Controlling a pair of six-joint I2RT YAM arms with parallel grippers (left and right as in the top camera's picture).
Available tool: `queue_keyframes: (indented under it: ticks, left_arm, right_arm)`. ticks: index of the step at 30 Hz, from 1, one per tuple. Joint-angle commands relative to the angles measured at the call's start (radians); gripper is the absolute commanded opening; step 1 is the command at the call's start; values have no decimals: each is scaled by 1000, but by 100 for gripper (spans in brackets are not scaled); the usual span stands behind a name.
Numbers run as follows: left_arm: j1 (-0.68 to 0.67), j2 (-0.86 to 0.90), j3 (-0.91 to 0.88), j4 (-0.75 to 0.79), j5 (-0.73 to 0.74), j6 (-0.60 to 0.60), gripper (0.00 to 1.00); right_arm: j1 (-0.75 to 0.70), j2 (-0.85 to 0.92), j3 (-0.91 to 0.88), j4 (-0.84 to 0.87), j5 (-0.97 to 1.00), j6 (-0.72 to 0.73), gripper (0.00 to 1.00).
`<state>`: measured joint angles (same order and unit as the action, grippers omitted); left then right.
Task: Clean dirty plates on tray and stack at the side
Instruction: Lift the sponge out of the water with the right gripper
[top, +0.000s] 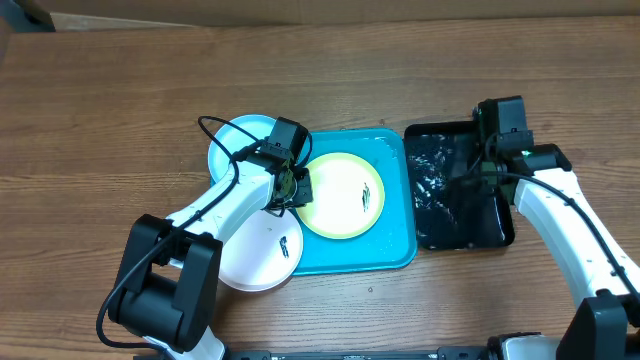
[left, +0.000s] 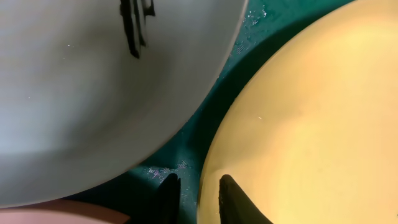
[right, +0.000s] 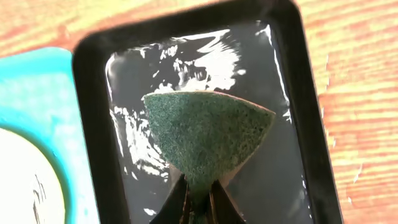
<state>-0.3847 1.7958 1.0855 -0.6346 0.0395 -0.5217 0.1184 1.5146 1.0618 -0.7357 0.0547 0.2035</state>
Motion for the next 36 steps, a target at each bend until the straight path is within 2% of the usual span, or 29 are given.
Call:
queue_keyframes:
  ticks: [1,5,7,11,14,24,30,36]
  left_arm:
    - [4,5,15,4,-14,5,25]
    - [4,9,15,4,-21,4,24]
    - [4,14,15,5,-21,0,17]
    - [4,15,15,5,-21,0,14]
    - [4,15,15,4,-21,-4,4]
    - [4,15,14,5,-8,-135,4]
    - [4,15,14,11,12,-136,4]
    - [5,15,14,11,13,-137,4]
  right_arm:
    - [0,-7,13,5,-26,-46,4]
    - [0,-7,12,-3,-30,-52,4]
    - [0,-7,11,-7,-30,-54,4]
    - [0,-7,11,-11,-30,-56,4]
    - [0,-7,11,-4,-29,-56,4]
    - [0,-5,-24,-44,-5,-5,4]
    - [0,18,-69,-26,52,-28,4]
    - [0,22,-33,-34,56,-12,4]
